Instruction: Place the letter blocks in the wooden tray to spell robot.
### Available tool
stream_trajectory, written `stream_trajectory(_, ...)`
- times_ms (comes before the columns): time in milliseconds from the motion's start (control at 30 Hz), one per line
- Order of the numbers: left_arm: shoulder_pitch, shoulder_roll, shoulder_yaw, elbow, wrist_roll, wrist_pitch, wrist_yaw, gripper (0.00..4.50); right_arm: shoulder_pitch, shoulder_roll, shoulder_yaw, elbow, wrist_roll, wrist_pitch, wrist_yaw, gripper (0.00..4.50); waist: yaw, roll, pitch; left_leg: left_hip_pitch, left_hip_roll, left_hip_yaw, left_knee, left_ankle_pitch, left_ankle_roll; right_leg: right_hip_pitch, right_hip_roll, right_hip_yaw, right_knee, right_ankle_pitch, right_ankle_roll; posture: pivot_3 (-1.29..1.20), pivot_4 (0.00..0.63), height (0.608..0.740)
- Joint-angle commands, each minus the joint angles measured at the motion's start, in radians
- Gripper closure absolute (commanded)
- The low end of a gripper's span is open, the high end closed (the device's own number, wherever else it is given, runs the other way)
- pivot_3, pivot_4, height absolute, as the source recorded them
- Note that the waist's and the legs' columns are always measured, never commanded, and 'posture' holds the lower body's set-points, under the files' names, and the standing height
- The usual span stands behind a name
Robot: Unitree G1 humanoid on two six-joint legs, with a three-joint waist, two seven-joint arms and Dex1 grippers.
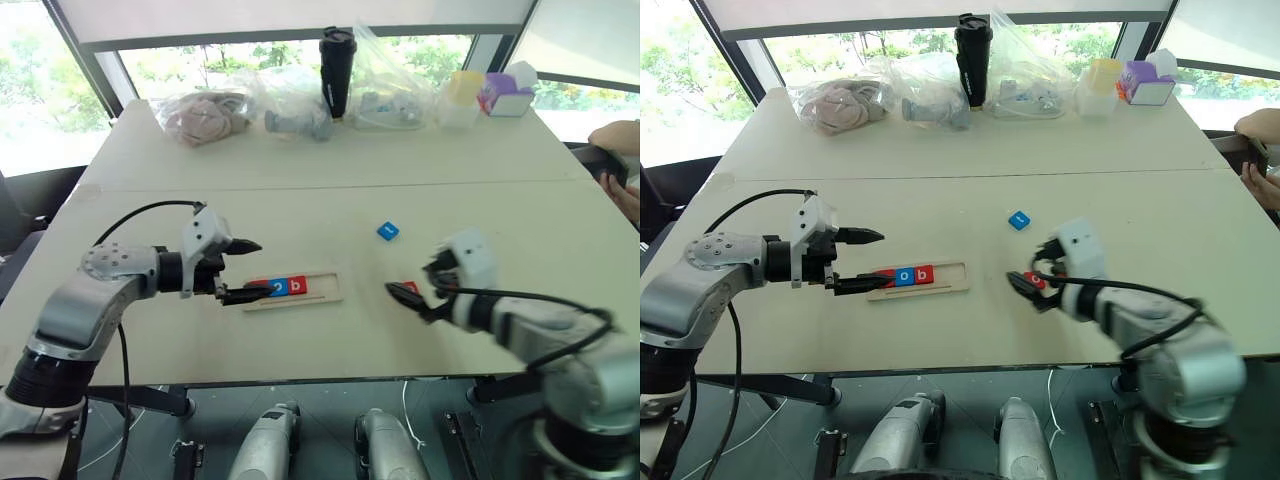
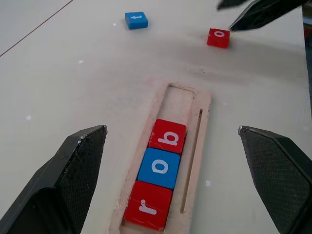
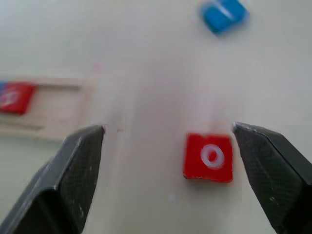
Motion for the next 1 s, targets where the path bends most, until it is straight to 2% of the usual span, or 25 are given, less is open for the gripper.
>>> stream_trajectory(33, -0.018, 0.008, -0.003, -0.004, 0.008, -0.033, -0.029, 0.0, 0.092, -0.219, 0.068, 0.162, -0.027, -0.399, 0.319, 0.06, -0.001, -0.001, -0.001, 0.0, 0.0, 0.0, 0.0, 0.0, 0.0, 0.001, 0.0, -0.001, -0.001, 0.0, 0.0, 0.0, 0.15, 0.74)
stream_trajectory(100, -0.021, 0.011, -0.004, -0.003, 0.014, -0.039, -0.04, 0.0, 0.116, -0.335, 0.14, 0.299, -0.093, -0.601, 0.438, 0.06, -0.004, -0.001, -0.001, 0.0, 0.001, 0.0, 0.0, 0.0, 0.001, 0.002, 0.0, -0.001, -0.003, 0.0, 0.0, 0.0, 0.15, 0.74)
stream_trajectory(200, -0.023, 0.012, 0.0, -0.004, 0.015, -0.039, -0.045, 0.0, 0.101, -0.38, 0.188, 0.406, -0.122, -0.765, 0.511, 0.06, -0.006, -0.001, 0.0, 0.0, 0.001, 0.002, 0.0, 0.0, 0.001, 0.001, -0.001, 0.0, -0.003, 0.001, 0.0, 0.0, 0.15, 0.74)
stream_trajectory(367, 0.024, 0.022, 0.037, -0.07, -0.004, -0.01, -0.025, 0.0, -0.074, -0.349, 0.357, 0.727, -0.24, -1.067, 0.645, 0.06, -0.005, -0.001, 0.0, 0.0, 0.001, 0.001, 0.001, 0.0, 0.001, 0.002, 0.0, 0.0, -0.003, 0.001, 0.0, 0.0, 0.15, 0.74)
stream_trajectory(700, 0.106, 0.024, 0.091, -0.174, -0.038, 0.045, 0.044, 0.0, -0.262, -0.271, 0.494, 1.079, -0.344, -1.316, 0.791, 0.06, 0.002, -0.002, 0.0, -0.001, 0.0, 0.0, 0.002, 0.0, 0.001, 0.002, 0.0, 0.0, -0.003, 0.003, 0.004, 0.0, 0.15, 0.74)
stream_trajectory(800, 0.113, 0.027, 0.097, -0.188, -0.045, 0.056, 0.057, 0.0, -0.311, -0.252, 0.506, 1.169, -0.367, -1.368, 0.812, 0.85, 0.001, -0.002, 0.0, 0.0, 0.0, 0.0, 0.002, 0.0, 0.001, 0.002, 0.0, 0.0, -0.003, 0.003, 0.003, 0.0, 0.15, 0.74)
stream_trajectory(867, 0.115, 0.03, 0.102, -0.198, -0.051, 0.064, 0.065, 0.0, -0.337, -0.243, 0.503, 1.206, -0.362, -1.374, 0.834, 1.77, -0.001, -0.002, 0.0, 0.001, 0.0, 0.0, 0.002, 0.0, 0.001, 0.003, 0.0, 0.0, -0.003, 0.003, 0.002, 0.0, 0.15, 0.74)
stream_trajectory(933, 0.12, 0.034, 0.105, -0.205, -0.055, 0.068, 0.071, 0.0, -0.346, -0.238, 0.501, 1.219, -0.357, -1.375, 0.853, 2.9, -0.001, -0.002, 0.0, 0.001, 0.0, 0.0, 0.003, 0.0, 0.001, 0.003, 0.0, 0.0, -0.002, 0.003, 0.002, 0.0, 0.15, 0.74)
stream_trajectory(967, 0.123, 0.036, 0.107, -0.207, -0.057, 0.07, 0.073, 0.0, -0.344, -0.238, 0.501, 1.219, -0.356, -1.374, 0.858, 3.25, 0.0, -0.002, 0.0, 0.001, 0.0, 0.0, 0.003, 0.0, 0.001, 0.003, 0.0, 0.0, -0.002, 0.003, 0.002, 0.0, 0.15, 0.74)
stream_trajectory(1000, 0.124, 0.037, 0.108, -0.209, -0.058, 0.071, 0.075, 0.0, -0.342, -0.238, 0.501, 1.217, -0.357, -1.374, 0.861, 3.35, 0.0, -0.002, 0.0, 0.001, 0.0, 0.0, 0.003, 0.0, 0.001, 0.003, 0.0, 0.0, -0.001, 0.003, 0.003, 0.0, 0.15, 0.74)
